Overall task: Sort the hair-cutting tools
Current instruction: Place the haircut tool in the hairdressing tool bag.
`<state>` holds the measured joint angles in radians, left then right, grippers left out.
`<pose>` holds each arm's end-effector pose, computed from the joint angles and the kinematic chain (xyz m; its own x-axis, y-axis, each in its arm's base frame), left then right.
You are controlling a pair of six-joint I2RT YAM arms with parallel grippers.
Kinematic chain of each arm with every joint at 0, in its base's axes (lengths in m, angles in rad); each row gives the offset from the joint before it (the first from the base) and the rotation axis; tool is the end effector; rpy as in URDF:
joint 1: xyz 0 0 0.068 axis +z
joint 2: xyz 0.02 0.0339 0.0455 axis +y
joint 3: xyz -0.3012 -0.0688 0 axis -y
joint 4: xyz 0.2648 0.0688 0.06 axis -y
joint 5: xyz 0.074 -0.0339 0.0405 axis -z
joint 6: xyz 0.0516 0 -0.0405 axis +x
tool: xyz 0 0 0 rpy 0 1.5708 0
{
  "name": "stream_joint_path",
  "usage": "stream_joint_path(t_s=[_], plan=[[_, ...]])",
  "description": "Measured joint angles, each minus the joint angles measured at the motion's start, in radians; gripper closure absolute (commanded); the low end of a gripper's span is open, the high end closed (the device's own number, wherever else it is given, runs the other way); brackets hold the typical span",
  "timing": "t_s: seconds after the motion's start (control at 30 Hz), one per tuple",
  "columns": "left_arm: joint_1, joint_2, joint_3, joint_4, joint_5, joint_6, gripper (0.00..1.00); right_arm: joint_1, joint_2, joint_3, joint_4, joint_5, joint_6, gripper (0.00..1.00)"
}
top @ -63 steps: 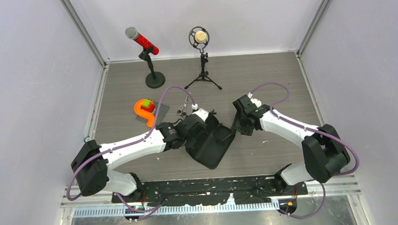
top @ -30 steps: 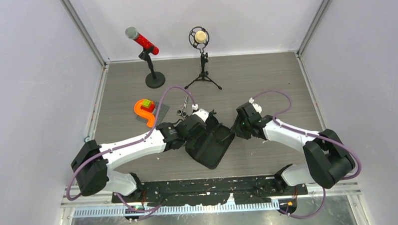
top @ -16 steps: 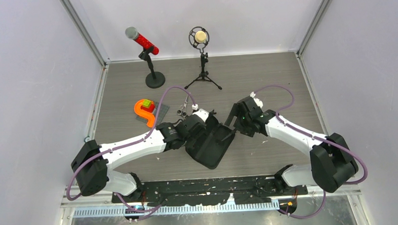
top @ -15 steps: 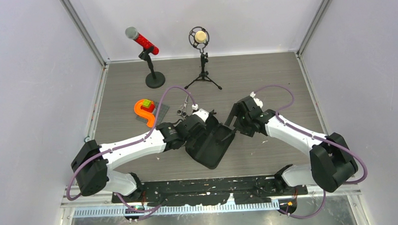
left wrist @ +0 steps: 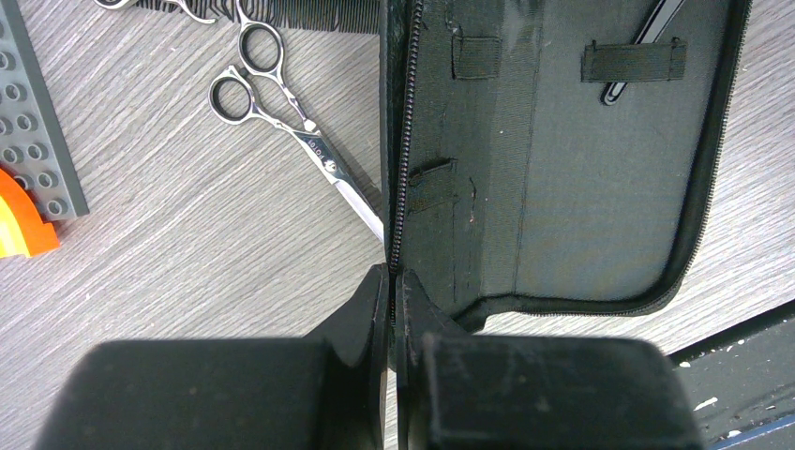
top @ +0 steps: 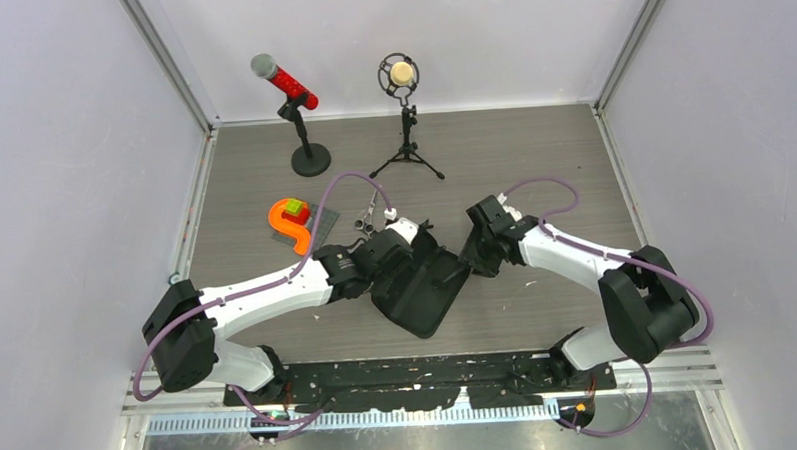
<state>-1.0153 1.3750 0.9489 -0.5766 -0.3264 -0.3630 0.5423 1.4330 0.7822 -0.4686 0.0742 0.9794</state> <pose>0.1688 -0.2406 0.2506 -0.6690 0.4401 -0.5989 0.5094 0.8583 0.0616 0.2421 0.1414 0.1863 -0.8340 0.4640 -0.2986 0.3683 0.8711 0.3249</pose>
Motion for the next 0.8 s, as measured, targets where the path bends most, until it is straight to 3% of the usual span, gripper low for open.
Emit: stream_joint_path(t_s=[0.33,0.63,0.8], plan=[[0.0,0.0,0.0,0.0,0.0,0.0,1.0,0.0,0.015,0.0,0.004,-0.009,0.027,0.94],[0.0,0.0,0.0,-0.001,0.0,0.0,1.0,0.0,-0.016,-0.014,0.053,-0.015,0.003,0.95],[-0.001,0.0,0.0,-0.002,-0.001,0.0,1.0,0.0,-0.106,-0.116,0.228,-0.073,-0.062,0.95]])
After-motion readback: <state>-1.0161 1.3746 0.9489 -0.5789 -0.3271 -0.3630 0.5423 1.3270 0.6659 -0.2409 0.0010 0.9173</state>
